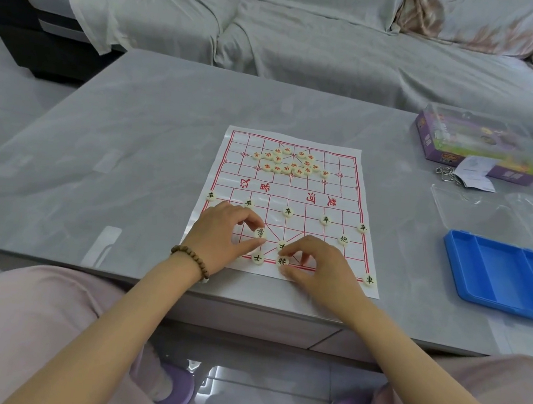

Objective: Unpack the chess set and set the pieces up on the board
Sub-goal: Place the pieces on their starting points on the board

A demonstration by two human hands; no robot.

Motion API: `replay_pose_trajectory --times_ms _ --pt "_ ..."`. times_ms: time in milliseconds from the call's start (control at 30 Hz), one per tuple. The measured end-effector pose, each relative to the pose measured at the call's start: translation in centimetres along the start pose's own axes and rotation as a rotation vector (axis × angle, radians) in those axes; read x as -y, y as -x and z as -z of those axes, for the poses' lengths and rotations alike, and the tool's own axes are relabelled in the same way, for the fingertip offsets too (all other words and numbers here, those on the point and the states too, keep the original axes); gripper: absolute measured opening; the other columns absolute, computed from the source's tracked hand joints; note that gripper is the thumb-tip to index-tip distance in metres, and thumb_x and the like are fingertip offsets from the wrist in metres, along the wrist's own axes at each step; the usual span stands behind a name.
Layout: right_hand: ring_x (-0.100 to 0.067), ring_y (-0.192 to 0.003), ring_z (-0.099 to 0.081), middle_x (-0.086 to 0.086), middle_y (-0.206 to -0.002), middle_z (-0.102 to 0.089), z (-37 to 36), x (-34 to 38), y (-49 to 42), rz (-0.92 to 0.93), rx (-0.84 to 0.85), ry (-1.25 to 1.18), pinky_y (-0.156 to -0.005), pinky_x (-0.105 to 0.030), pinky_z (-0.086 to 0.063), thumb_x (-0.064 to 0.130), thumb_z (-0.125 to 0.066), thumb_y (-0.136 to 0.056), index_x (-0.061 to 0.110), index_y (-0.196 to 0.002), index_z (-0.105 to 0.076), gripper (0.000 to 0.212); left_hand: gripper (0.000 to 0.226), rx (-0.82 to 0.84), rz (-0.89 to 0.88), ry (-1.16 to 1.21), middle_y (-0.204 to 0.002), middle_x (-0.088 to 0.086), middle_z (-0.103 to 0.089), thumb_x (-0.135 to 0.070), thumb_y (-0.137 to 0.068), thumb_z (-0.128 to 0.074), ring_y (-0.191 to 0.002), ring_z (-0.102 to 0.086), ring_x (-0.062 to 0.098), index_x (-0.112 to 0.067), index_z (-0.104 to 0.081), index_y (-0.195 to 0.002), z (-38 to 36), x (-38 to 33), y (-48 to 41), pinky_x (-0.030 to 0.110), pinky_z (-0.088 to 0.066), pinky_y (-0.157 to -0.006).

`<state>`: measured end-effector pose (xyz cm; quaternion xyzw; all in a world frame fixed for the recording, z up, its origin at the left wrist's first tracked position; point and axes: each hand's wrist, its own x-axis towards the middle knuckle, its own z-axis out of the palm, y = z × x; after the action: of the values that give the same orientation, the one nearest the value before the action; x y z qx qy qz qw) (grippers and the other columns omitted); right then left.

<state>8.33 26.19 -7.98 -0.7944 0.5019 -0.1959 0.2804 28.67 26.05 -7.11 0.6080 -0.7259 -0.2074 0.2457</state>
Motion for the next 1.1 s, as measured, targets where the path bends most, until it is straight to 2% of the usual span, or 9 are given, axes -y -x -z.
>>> replay_pose_trajectory --times_ms 200,300,400,500,633,733,900,1033,1100 --pt "0.001 -0.083 -0.055 0.019 -0.094 -0.062 2.8 -1.7 0.5 -0.069 -0.207 -0.071 -0.071 -0.002 -0.036 0.029 -0.063 -0.086 0.032 -0.092 -0.064 0.007 0.025 0.035 -0.048 -0.002 -0.097 -0.018 -0.058 -0.041 -0.082 -0.064 -0.097 -0.046 0.003 -0.031 -0.061 -0.104 -1.2 -1.5 -0.5 0.024 -0.039 -0.091" --pt "-0.001 -0.082 -0.056 0.016 -0.094 -0.063 4.5 -2.8 0.6 -0.117 -0.306 -0.061 -0.067 -0.003 -0.037 0.027 -0.061 -0.088 0.028 -0.094 -0.066 0.007 0.027 0.138 -0.111 -0.06 -0.108 -0.014 -0.059 -0.042 -0.084 -0.062 -0.102 -0.045 0.005 -0.032 -0.06 -0.109 -2.5 -3.4 -1.1 0.026 -0.037 -0.095" --pt "-0.002 -0.084 -0.056 0.02 -0.094 -0.06 5.2 -3.5 0.8 -0.128 -0.304 -0.031 -0.067 -0.006 -0.036 0.028 -0.06 -0.089 0.029 -0.094 -0.065 0.008 0.027 0.197 -0.141 -0.16 -0.112 -0.01 -0.054 -0.043 -0.084 -0.06 -0.107 -0.042 0.012 -0.038 -0.059 -0.11 -3.8 -4.8 -1.7 0.022 -0.033 -0.088" --pt "-0.001 -0.084 -0.055 0.026 -0.092 -0.058 5.3 -4.1 1.1 -0.117 -0.297 -0.037 -0.069 -0.002 -0.036 0.028 -0.06 -0.088 0.032 -0.093 -0.064 0.007 0.026 0.258 -0.134 -0.202 -0.11 -0.006 -0.053 -0.043 -0.085 -0.059 -0.105 -0.043 0.015 -0.038 -0.058 -0.11 -4.7 -5.6 -2.1 0.021 -0.032 -0.084" --pt "-0.001 -0.083 -0.055 0.024 -0.092 -0.059 5.3 -4.7 1.5 -0.113 -0.304 -0.056 -0.07 0.0 -0.037 0.027 -0.06 -0.089 0.031 -0.093 -0.065 0.007 0.037 0.252 -0.144 -0.234 -0.117 -0.008 -0.053 -0.051 -0.081 -0.06 -0.111 -0.043 0.014 -0.038 -0.054 -0.116 -5.0 -5.8 -2.4 0.026 -0.033 -0.093" --pt "-0.002 -0.084 -0.056 0.023 -0.092 -0.06 5.3 -5.1 1.7 -0.106 -0.281 -0.049 -0.071 0.0 -0.037 0.028 -0.061 -0.088 0.032 -0.093 -0.064 0.007 0.043 0.232 -0.163 -0.314 -0.113 -0.012 -0.055 -0.061 -0.078 -0.057 -0.108 -0.042 0.011 -0.034 -0.056 -0.111 -5.2 -5.9 -2.3 0.026 -0.031 -0.094" --pt "-0.002 -0.084 -0.056 0.022 -0.089 -0.06 5.4 -5.7 2.3 -0.069 -0.28 -0.01 -0.079 -0.017 -0.043 0.027 -0.063 -0.086 0.036 -0.091 -0.063 0.009 0.034 0.222 -0.157 -0.339 -0.106 -0.012 -0.056 -0.059 -0.082 -0.053 -0.103 -0.042 0.011 -0.033 -0.059 -0.105 -5.6 -6.4 -2.4 0.026 -0.032 -0.091" --pt "-0.004 -0.086 -0.056 0.021 -0.091 -0.06 5.5 -6.8 2.8 -0.044 -0.251 0.047 -0.087 -0.037 -0.045 0.03 -0.066 -0.084 0.031 -0.092 -0.068 0.008 0.033 0.306 -0.189 -0.224 -0.115 -0.014 -0.057 -0.048 -0.085 -0.056 -0.108 -0.041 0.01 -0.038 -0.057 -0.117 -5.8 -6.9 -2.6 0.024 -0.032 -0.09" --pt "-0.003 -0.091 -0.055 0.026 -0.092 -0.057 5.7 -7.2 3.1 -0.023 -0.21 0.071 -0.09 -0.038 -0.043 0.032 -0.067 -0.083 0.032 -0.093 -0.07 0.01 0.04 0.302 -0.181 -0.239 -0.119 -0.014 -0.056 -0.052 -0.084 -0.056 -0.11 -0.041 0.01 -0.038 -0.053 -0.121 -5.8 -6.8 -2.6 0.026 -0.034 -0.094"
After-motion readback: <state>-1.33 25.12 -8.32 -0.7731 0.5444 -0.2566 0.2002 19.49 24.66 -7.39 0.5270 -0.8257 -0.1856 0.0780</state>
